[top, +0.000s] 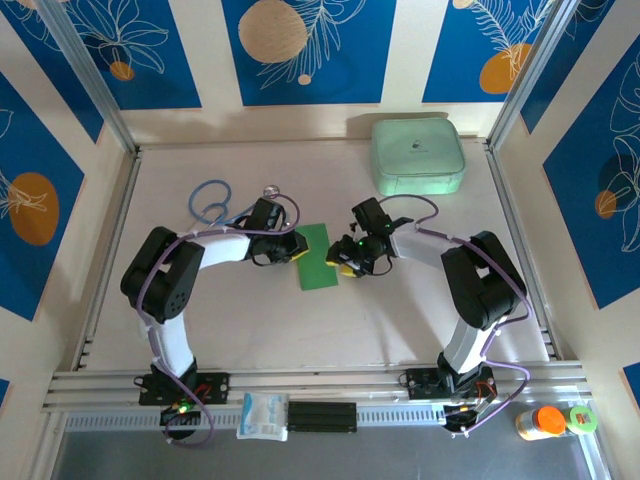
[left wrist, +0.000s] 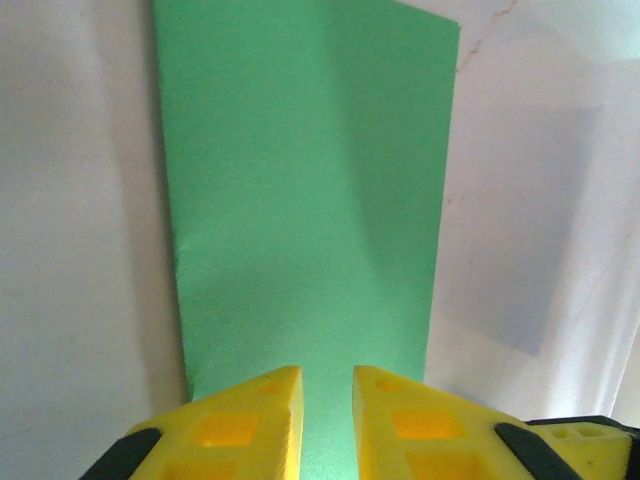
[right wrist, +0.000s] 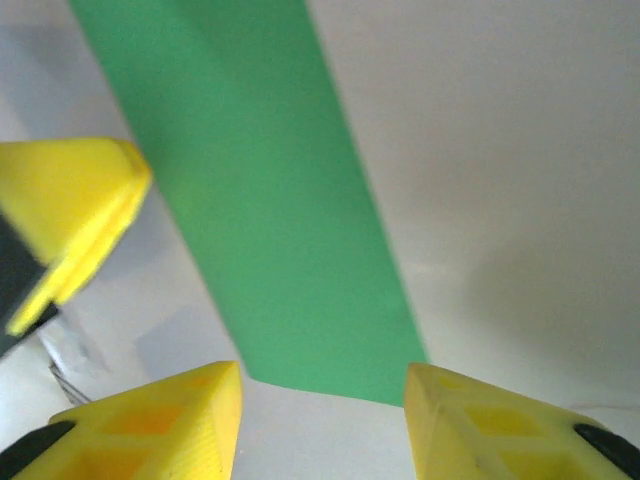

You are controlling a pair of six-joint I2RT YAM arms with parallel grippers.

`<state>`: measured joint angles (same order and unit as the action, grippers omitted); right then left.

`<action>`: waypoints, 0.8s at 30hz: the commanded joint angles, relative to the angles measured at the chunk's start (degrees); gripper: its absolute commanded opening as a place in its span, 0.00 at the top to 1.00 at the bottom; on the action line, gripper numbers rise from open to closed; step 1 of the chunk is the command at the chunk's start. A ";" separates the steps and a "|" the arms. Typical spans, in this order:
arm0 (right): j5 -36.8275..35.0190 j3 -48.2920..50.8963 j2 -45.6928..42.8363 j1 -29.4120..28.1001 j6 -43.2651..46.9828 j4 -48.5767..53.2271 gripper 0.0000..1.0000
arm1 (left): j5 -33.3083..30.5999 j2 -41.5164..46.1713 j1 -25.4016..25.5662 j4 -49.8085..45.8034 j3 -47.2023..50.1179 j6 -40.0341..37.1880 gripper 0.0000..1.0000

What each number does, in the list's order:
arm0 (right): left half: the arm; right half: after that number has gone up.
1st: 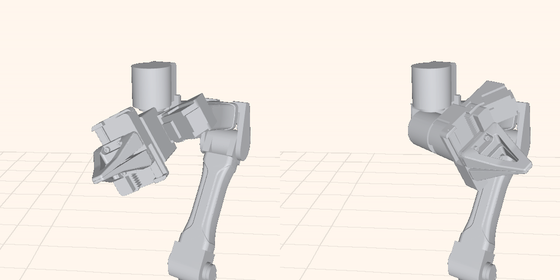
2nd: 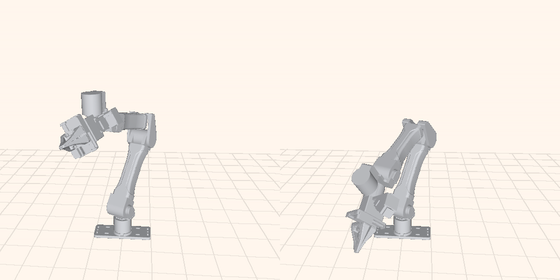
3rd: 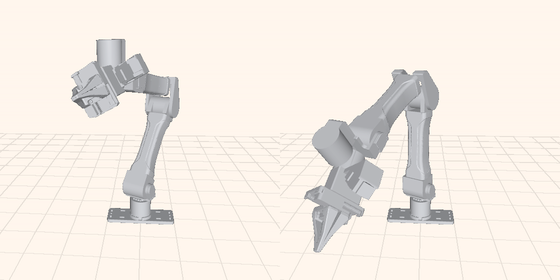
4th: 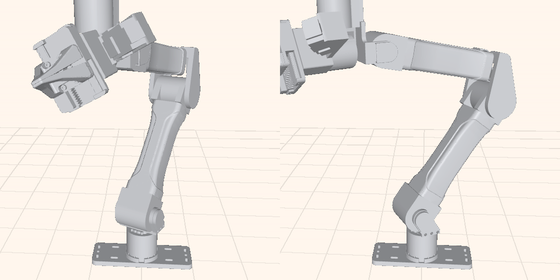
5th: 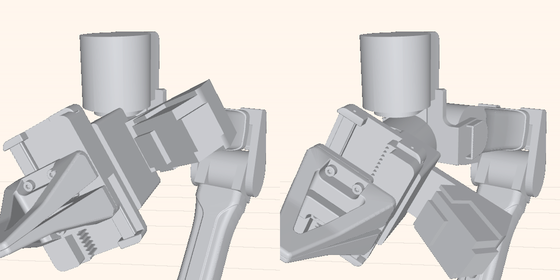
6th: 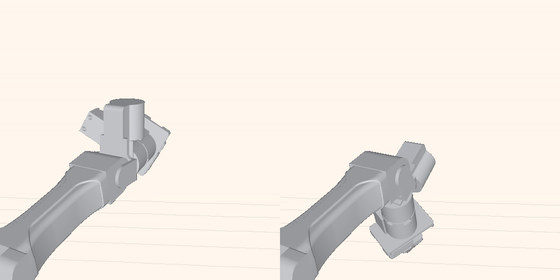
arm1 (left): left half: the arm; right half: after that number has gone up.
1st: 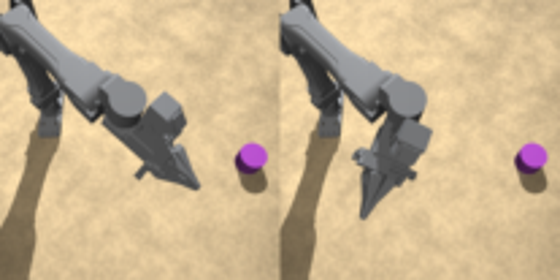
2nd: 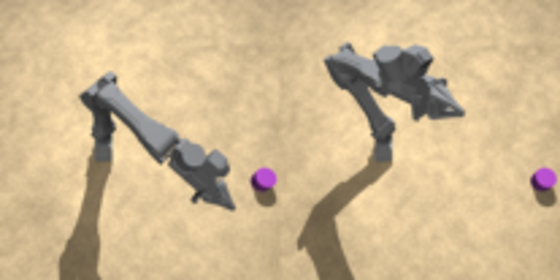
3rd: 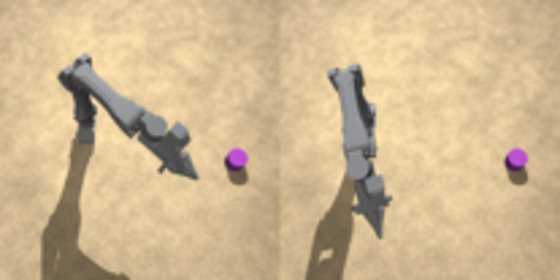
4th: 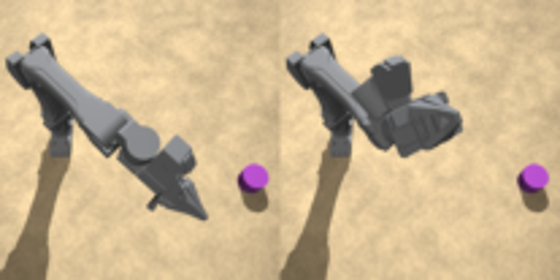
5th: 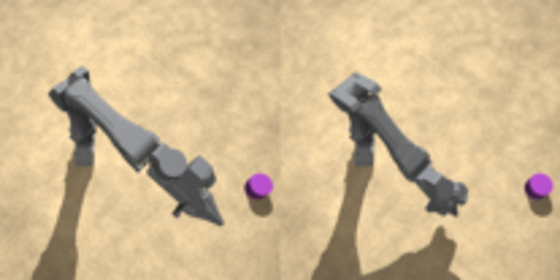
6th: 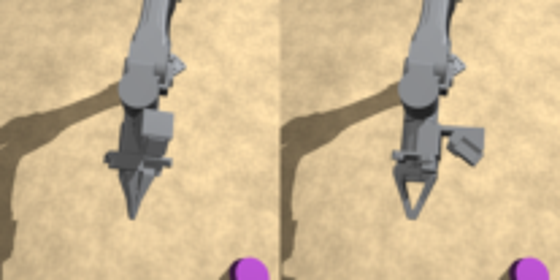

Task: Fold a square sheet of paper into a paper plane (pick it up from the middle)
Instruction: Fold the triangle a second time at the center of the table.

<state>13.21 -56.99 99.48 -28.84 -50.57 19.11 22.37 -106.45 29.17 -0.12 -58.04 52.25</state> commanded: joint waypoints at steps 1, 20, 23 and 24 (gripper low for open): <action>1.48 0.62 -1.41 0.54 4.82 2.73 0.52 | -1.37 -1.78 0.54 -1.76 -1.20 0.07 0.80; 5.23 -0.14 2.29 -0.56 8.82 3.79 0.55 | -5.41 -2.84 0.50 -3.02 2.71 2.90 0.82; 5.20 -0.22 2.98 -0.80 8.82 3.82 0.55 | -5.55 -2.88 0.52 -3.23 2.76 2.94 0.82; 5.24 -0.25 3.16 -0.89 8.82 3.80 0.55 | -5.59 -2.82 0.53 -3.39 2.83 2.94 0.82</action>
<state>16.62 -56.71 101.80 -29.30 -42.78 21.74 18.94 -107.50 29.17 0.23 -56.93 54.65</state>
